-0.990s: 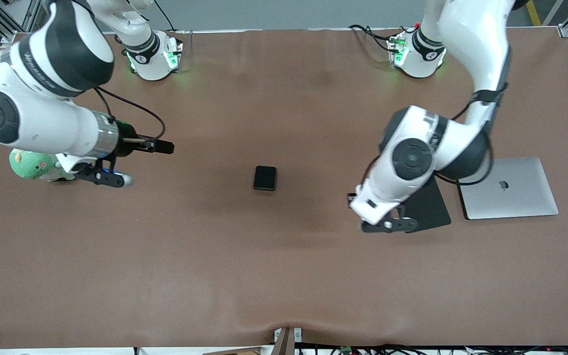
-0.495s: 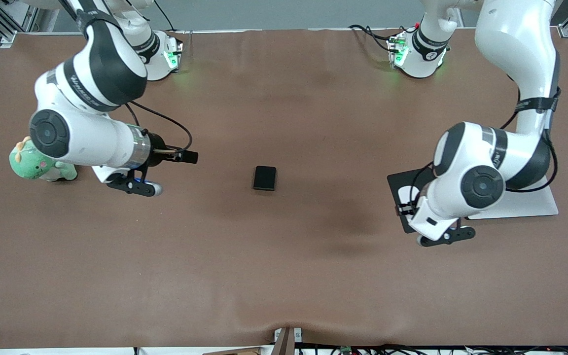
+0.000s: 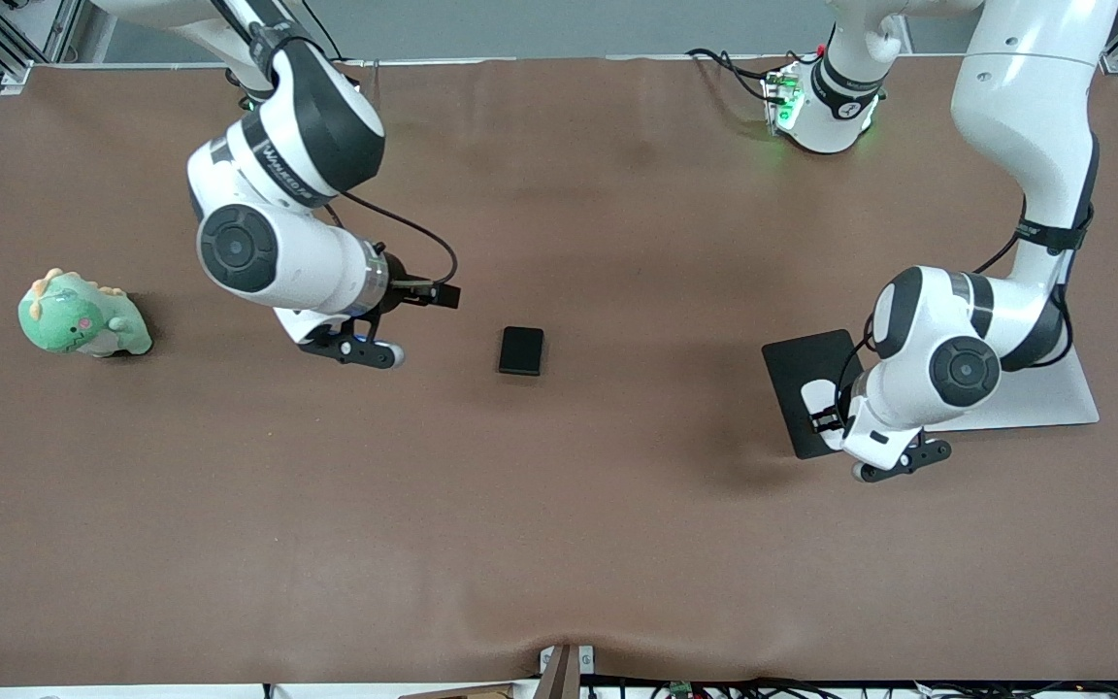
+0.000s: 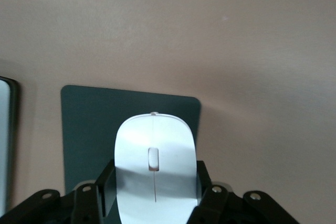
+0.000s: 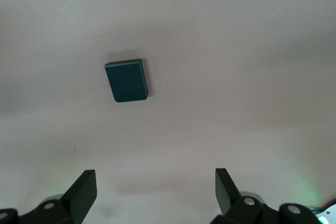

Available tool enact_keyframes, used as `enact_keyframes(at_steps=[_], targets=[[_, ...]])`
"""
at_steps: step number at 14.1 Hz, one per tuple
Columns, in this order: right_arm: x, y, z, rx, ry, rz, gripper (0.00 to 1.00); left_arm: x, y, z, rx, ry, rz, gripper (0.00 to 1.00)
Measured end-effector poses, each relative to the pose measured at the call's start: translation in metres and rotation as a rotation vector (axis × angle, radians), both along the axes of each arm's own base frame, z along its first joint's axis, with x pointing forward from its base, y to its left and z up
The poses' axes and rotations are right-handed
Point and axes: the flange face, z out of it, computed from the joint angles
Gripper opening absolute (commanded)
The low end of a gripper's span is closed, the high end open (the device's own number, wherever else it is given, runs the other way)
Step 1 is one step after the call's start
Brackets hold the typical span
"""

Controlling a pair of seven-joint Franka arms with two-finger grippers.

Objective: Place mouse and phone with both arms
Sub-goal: 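Lower the mouse onto the pad while the right gripper descends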

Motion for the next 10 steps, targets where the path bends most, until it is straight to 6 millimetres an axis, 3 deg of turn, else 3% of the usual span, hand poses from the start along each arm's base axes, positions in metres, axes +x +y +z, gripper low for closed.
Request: enact_keyframes(at_steps=[3, 7, 10], targets=[[-0.005, 0.020, -0.015, 0.001, -0.001, 0.016, 1.00, -0.024, 0.004, -0.021, 0.002, 0.008, 0.030, 0.00], [-0.019, 0.066, -0.053, -0.037, -0.033, 0.026, 1.00, -0.040, 0.008, -0.041, -0.007, -0.015, 0.035, 0.00], [-0.027, 0.086, -0.077, -0.055, -0.050, 0.055, 1.00, -0.046, 0.014, -0.049, -0.007, -0.013, 0.040, 0.00]])
